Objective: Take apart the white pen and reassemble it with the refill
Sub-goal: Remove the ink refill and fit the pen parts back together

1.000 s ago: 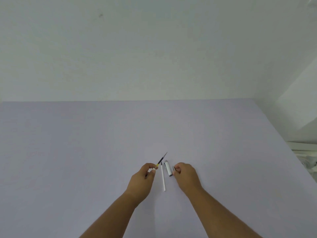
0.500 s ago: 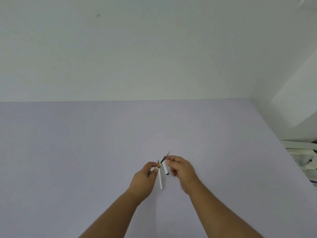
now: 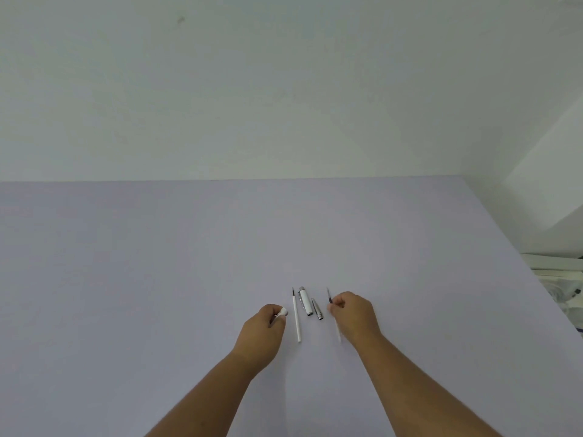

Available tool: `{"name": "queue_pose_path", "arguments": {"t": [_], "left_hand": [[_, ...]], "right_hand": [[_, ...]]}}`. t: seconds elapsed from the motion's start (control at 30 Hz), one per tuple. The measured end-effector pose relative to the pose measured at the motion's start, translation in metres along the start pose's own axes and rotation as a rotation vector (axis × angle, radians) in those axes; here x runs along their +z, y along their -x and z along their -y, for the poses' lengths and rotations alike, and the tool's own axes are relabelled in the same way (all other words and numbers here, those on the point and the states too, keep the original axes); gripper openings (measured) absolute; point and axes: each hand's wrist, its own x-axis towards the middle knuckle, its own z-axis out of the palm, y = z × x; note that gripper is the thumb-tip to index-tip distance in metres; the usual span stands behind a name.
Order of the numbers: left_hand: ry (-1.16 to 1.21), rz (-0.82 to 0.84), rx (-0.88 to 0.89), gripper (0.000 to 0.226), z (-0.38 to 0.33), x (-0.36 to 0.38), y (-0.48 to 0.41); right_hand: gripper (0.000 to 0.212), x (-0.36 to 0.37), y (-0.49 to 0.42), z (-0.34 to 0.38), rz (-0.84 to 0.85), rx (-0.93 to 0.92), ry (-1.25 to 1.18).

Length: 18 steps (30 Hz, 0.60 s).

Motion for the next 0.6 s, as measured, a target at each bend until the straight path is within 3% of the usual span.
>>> {"name": "queue_pose_path", "arguments": {"t": [0.47, 0.6], "left_hand": [[0.01, -0.018, 0.012, 0.016, 0.0, -0.004, 0.003], [0.023, -0.046, -0.003, 0.017, 0.001, -0.007, 0.004]], "right_hand": [[0.014, 0.006, 0.002, -0.002, -0.045, -0.078, 0.023], [0.009, 0.009, 0.011, 0.013, -0.037, -0.183, 0.033]]}}
